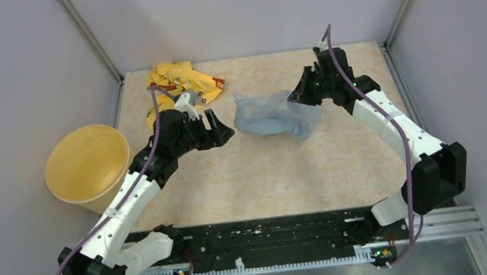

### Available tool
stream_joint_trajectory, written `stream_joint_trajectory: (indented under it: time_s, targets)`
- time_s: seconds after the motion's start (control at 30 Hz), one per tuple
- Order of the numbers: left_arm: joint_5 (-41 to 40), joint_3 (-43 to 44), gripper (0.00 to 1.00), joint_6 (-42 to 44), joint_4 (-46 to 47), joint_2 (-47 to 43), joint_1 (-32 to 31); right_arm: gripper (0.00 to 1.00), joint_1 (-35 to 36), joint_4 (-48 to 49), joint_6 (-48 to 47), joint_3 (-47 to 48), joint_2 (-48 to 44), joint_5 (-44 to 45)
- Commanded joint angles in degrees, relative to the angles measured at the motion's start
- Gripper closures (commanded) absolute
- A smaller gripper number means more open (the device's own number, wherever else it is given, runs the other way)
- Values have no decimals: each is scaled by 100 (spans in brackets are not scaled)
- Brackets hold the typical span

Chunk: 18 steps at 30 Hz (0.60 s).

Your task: Put the trash bags into the trash bin

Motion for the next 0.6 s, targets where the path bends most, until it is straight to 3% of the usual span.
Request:
stream_joint_trajectory:
  time_s: [0.0, 0.2, 0.43, 0.57]
  targets:
    - [729, -761, 25, -697, 684, -215, -3, 100, -70, 948, 631, 26, 171, -498]
    - [1026, -1675, 28, -1258, 2016, 359, -291, 100, -71, 1139, 935, 236, 155, -502]
    - [576, -1351, 27, -1715, 3461, 1825, -487, 100, -71, 1006, 946, 211, 16, -435]
    - [289, -929, 27, -1975, 3740, 2465, -574, 100, -71, 915, 888, 111, -91, -389]
